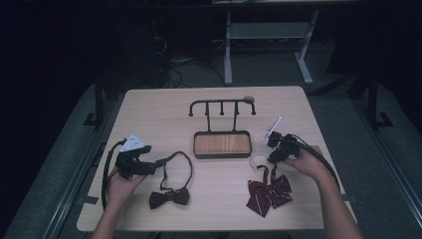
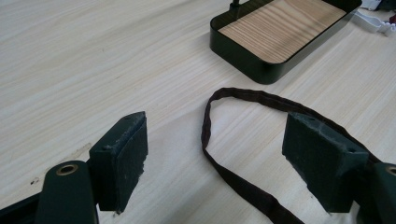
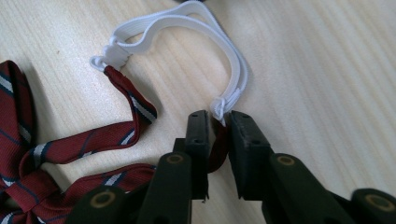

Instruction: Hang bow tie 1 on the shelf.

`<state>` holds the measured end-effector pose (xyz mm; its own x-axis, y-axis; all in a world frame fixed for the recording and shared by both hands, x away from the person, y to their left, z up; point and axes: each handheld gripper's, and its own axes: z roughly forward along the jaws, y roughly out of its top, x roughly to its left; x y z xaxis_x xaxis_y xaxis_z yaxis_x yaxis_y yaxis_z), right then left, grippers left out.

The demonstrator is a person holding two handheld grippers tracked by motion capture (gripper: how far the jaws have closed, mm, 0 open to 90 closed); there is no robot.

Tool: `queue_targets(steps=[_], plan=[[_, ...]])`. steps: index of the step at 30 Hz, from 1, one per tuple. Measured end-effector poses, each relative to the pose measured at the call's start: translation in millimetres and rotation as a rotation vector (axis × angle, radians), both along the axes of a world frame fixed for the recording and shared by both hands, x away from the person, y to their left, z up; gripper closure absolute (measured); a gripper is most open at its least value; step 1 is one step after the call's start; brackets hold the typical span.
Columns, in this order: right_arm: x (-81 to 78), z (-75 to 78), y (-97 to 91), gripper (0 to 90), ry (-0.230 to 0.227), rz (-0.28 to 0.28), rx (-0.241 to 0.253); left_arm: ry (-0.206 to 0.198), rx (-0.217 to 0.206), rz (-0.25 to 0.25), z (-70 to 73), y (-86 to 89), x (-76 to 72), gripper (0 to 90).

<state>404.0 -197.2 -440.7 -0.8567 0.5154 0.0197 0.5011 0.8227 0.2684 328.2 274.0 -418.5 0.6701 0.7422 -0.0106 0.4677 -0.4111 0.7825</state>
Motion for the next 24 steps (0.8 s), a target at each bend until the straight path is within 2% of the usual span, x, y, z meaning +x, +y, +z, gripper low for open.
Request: queue_targets(steps=[6, 13, 18, 24], plan=[[-0.8, -0.5, 0.7, 86.0, 0.018, 0.015, 0.014, 0.001, 0.000, 0.001, 0.1, 1.7, 0.5, 22.2], [-3.3, 2.0, -1.0, 86.6, 0.038, 0.024, 0.030, 0.002, -0.020, 0.010, 0.1, 1.6, 0.1, 22.2], [-8.4, 8.8, -2.4, 86.6, 0.039, 0.034, 0.041, 0.006, -0.004, -0.002, -0.1, 1.4, 0.4, 22.2], [-15.0, 20.7, -5.3, 86.6, 0.025, 0.050, 0.047, 0.006, -0.008, -0.001, -0.2, 1.4, 0.4, 22.2]])
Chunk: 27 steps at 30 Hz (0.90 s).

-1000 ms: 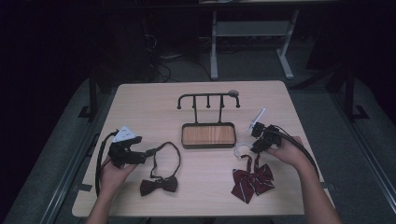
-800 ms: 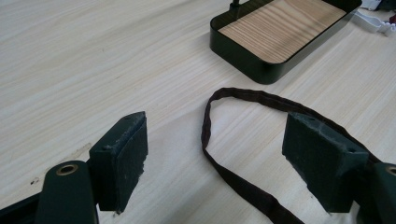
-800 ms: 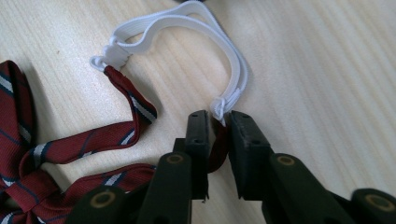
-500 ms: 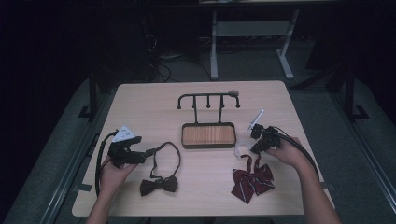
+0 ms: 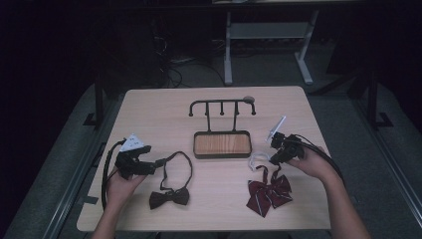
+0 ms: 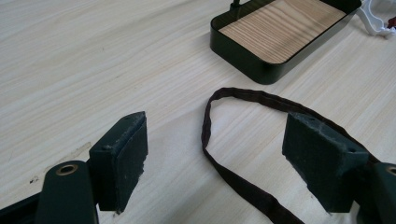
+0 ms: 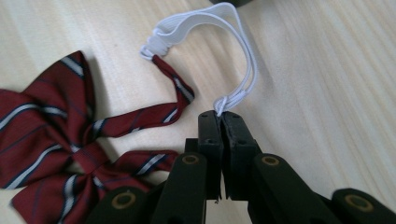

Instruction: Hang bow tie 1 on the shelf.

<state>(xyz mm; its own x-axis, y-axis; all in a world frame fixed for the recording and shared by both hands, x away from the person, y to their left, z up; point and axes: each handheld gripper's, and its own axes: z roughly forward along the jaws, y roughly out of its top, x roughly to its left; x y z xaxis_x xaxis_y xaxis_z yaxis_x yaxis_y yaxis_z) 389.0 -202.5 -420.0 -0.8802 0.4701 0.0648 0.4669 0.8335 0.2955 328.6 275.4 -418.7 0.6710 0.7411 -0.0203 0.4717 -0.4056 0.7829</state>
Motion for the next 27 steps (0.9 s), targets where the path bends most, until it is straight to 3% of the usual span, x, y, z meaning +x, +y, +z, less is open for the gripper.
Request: queue_targets(steps=[13, 27], plan=[[-8.5, 25.4, -4.8, 86.6, -0.006, 0.041, 0.055, 0.002, -0.005, 0.003, -0.7, -1.5, 0.2, 22.2], [-16.6, 57.8, -5.5, 86.6, -0.035, 0.068, 0.065, 0.003, -0.007, 0.001, -0.6, -1.7, -0.1, 22.2]])
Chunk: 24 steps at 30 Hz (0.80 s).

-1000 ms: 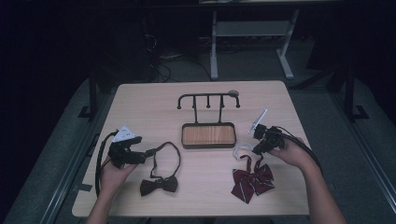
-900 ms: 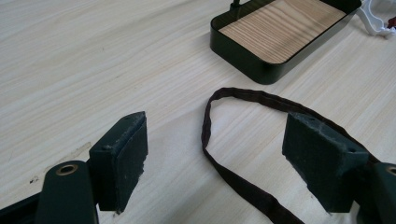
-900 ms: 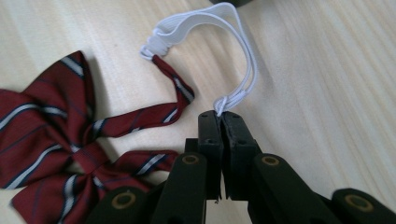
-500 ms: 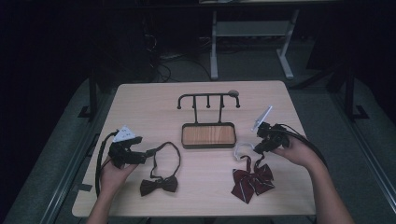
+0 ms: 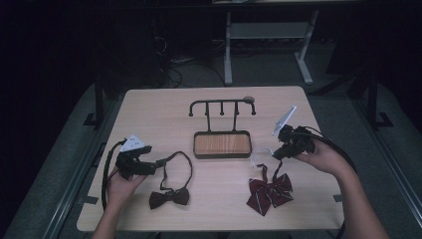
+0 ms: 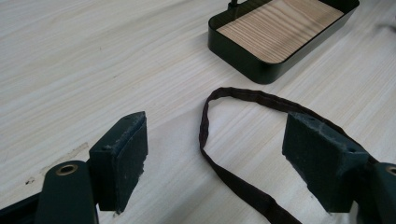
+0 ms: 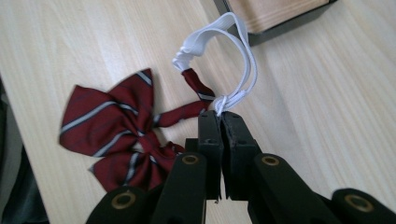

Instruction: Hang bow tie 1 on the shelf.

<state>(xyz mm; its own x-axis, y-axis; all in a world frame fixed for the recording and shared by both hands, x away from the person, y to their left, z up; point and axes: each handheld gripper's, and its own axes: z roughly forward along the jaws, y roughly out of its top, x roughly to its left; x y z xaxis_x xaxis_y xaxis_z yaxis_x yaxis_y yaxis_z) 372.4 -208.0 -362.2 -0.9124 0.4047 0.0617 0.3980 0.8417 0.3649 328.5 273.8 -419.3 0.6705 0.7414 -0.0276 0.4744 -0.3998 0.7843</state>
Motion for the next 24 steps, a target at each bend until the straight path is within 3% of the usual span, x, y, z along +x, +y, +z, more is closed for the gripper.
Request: queue_targets(steps=[24], plan=[[0.7, 51.7, 9.2, 86.6, -0.046, 0.046, 0.012, 0.000, -0.017, 0.000, -0.3, 0.3, 0.2, 22.2]])
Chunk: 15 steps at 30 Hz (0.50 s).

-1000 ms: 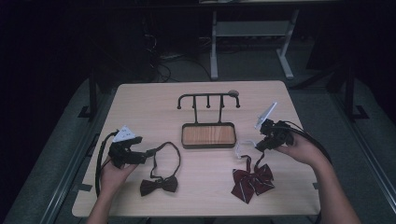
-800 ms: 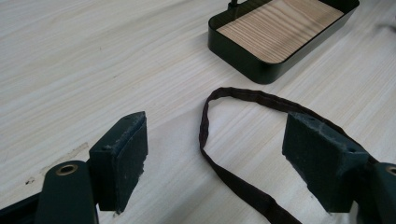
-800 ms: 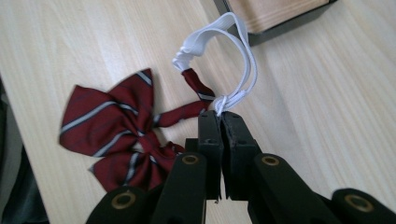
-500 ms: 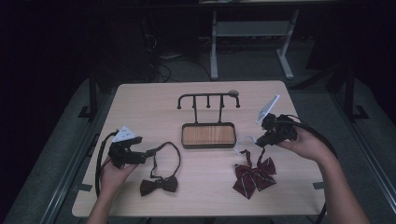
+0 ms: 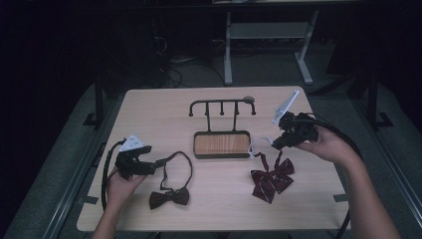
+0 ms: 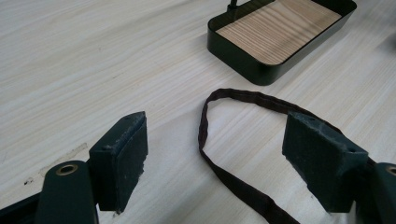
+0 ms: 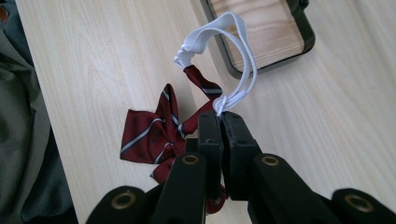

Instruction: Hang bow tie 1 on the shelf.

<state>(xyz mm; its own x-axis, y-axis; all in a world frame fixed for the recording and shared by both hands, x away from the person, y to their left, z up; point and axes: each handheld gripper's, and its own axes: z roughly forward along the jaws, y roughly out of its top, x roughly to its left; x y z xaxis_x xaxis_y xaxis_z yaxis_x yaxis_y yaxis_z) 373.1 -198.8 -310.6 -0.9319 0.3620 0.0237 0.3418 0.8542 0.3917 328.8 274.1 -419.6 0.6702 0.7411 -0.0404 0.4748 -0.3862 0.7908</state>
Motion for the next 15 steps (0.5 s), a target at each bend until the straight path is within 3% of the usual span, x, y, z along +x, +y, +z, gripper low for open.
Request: queue_targets(steps=[5, 15], plan=[[2.5, 12.2, 3.8, 86.6, -0.010, 0.002, 0.000, -0.003, 0.002, -0.002, 0.3, -0.1, -0.2, 22.2], [8.0, 21.9, 3.7, 86.6, -0.007, 0.004, 0.007, -0.001, -0.002, 0.000, 0.4, 0.4, -0.3, 22.1]])
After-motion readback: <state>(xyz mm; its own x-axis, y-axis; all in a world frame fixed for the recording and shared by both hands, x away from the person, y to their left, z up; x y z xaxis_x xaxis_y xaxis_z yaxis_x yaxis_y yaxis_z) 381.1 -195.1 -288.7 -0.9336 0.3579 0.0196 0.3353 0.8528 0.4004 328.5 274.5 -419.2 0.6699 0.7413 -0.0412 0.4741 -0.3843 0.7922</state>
